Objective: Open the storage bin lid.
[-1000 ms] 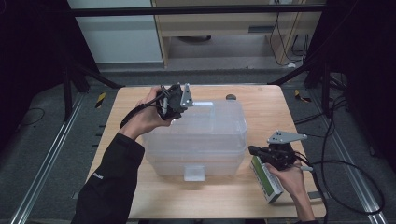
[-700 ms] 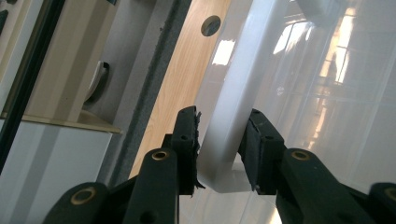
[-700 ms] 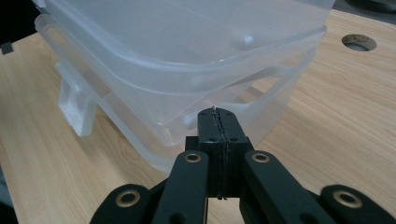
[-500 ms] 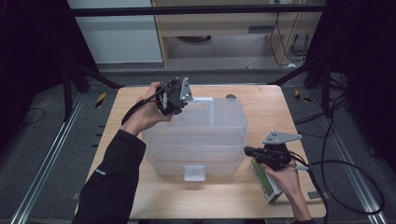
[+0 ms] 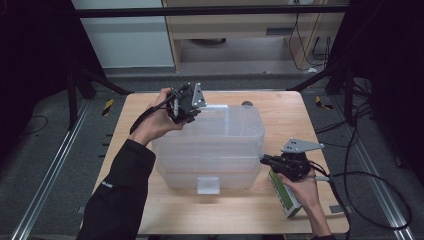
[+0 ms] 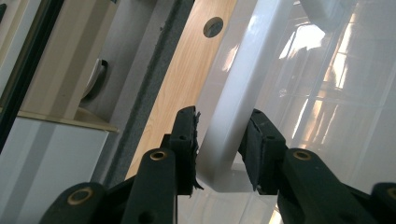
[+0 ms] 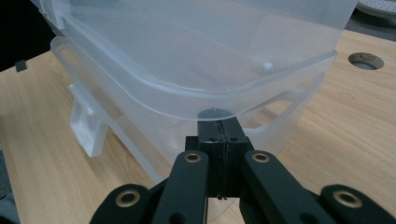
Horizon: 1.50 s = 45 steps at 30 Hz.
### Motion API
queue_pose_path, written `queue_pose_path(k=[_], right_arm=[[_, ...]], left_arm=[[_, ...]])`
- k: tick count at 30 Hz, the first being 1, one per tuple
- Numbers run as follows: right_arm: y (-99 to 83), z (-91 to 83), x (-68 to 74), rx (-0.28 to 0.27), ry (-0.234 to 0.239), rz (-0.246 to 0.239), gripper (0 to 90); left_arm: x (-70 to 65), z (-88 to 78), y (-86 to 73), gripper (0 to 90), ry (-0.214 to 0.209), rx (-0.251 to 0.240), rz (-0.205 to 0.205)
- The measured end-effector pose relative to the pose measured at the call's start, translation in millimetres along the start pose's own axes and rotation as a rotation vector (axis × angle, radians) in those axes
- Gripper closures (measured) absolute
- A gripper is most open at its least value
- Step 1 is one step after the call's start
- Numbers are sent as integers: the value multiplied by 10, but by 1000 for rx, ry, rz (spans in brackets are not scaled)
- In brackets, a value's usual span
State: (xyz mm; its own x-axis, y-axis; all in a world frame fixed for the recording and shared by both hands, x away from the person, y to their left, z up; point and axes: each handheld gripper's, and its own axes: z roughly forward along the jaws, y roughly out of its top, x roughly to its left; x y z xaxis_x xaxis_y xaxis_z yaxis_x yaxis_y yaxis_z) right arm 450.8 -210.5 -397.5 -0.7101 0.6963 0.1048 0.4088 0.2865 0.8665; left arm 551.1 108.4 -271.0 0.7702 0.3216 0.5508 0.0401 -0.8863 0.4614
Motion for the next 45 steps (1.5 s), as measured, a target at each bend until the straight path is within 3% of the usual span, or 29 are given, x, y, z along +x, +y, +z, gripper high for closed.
queue_pose_path(k=[3,7,10,16,22,27,28,32,33,34,36,40,42,45], right_arm=[[-2,2,-2,5,-5,-4,900],[-7,12,1,15,-9,-9,900],[-7,11,-2,16,-9,-8,900],[-8,13,2,20,-14,-7,900],[-7,12,2,20,-15,-3,900],[-6,11,0,21,-15,0,900],[-6,11,0,21,-15,0,900],[-5,11,-2,23,-13,2,900],[-5,10,-3,24,-12,4,900],[-4,11,-6,22,-11,3,900],[-5,11,-5,22,-11,4,900],[-5,11,-2,23,-14,5,900],[-6,11,-2,26,-14,7,900],[-6,15,-2,25,-15,6,900]], left_arm=[[-8,-2,-5,657,1,-3,0],[-58,-84,-57,542,3,-23,21],[-71,-157,-91,526,21,-26,19],[-26,-444,-287,510,45,-86,-54],[10,-599,-527,515,91,-140,-162],[45,-701,-745,550,134,-177,-276],[45,-701,-745,558,134,-177,-276],[40,-812,-1003,595,177,-213,-389],[40,-812,-1003,605,177,-213,-389],[24,-850,-1116,622,204,-231,-445],[0,-874,-1229,643,228,-241,-502],[-72,-903,-1455,674,280,-249,-588],[-114,-900,-1564,685,279,-277,-615],[-213,-895,-1711,702,297,-287,-689]])
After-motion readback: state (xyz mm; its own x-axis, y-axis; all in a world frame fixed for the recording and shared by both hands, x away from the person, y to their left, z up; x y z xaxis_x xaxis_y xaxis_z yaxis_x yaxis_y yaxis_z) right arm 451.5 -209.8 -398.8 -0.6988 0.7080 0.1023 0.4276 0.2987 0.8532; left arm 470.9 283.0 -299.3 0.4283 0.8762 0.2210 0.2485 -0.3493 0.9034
